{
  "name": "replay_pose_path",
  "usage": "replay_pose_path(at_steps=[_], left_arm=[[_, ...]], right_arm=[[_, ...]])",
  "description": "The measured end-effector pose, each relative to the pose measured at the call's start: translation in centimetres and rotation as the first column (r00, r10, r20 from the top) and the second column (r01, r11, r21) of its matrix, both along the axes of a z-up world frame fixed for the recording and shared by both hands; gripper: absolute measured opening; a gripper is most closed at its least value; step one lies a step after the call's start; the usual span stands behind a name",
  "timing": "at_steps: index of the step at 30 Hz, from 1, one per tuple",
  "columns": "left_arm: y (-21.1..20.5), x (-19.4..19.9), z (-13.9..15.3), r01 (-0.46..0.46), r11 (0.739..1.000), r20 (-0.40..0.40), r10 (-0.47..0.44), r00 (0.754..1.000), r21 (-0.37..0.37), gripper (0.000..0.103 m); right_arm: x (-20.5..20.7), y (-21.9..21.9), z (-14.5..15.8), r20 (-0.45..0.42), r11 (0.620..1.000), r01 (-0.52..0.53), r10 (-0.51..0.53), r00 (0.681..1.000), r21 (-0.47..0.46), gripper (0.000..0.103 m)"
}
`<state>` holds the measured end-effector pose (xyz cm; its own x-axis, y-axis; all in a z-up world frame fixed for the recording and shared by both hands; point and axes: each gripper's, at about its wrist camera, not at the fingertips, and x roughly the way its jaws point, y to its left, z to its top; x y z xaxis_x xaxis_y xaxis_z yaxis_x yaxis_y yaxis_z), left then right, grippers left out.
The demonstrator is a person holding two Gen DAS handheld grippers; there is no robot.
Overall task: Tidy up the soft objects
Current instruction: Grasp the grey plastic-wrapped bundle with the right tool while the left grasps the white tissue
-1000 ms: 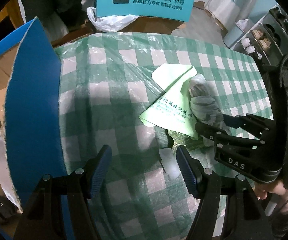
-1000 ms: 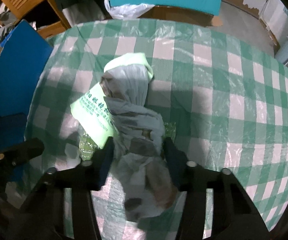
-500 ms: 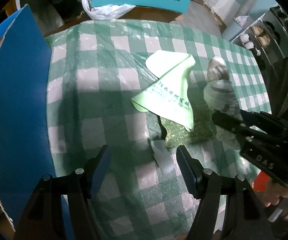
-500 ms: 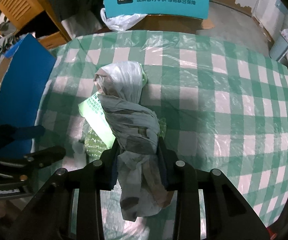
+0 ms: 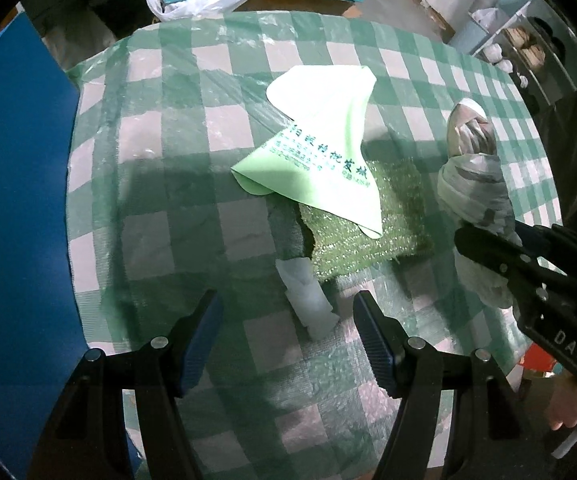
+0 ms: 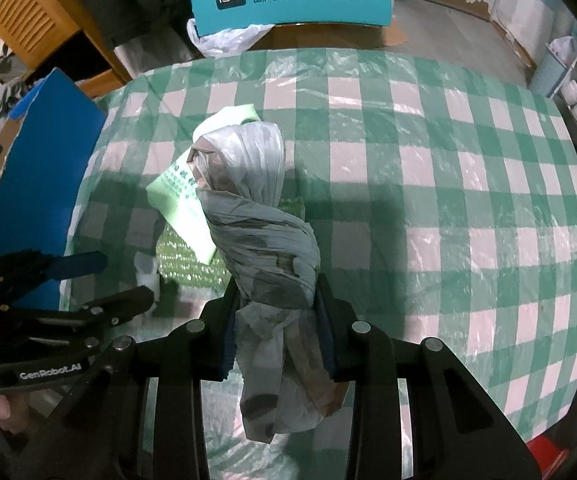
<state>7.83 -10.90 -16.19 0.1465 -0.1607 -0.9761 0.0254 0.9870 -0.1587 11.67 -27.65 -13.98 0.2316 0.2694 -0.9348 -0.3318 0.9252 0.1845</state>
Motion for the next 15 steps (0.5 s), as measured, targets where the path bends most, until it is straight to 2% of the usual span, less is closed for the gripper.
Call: replay_pose_path(at_steps=[7, 13, 14, 15], left_arm=[[-0.9, 0.2, -0.8, 0.019, 0.999, -0.009, -0.019, 1.000, 0.032, 0.069], [-2.1, 0.4, -1.0, 0.053, 0.996, 0.014, -0.054, 0.998, 0.073, 0.068], [-2.4, 0.3, -1.1, 0.062, 0.994, 0.018, -0.064, 0.998, 0.086, 0.067], [-2.7, 0.3, -1.1, 0.072, 0.992, 0.024, -0.075, 0.997, 0.104, 0.061]], right_arm=[[-0.5, -0.4, -0.5, -0.012, 1.000, -0.002, 0.002, 1.000, -0.003, 0.032], [-0.2, -0.6, -0.3, -0.008, 1.000, 0.008, -0.008, 1.000, 0.005, 0.032], [-0.2, -0.7, -0.3, -0.009, 1.000, 0.009, -0.009, 1.000, 0.006, 0.032], [-0.2, -0.7, -0.3, -0.011, 1.000, 0.009, -0.009, 1.000, 0.007, 0.032]])
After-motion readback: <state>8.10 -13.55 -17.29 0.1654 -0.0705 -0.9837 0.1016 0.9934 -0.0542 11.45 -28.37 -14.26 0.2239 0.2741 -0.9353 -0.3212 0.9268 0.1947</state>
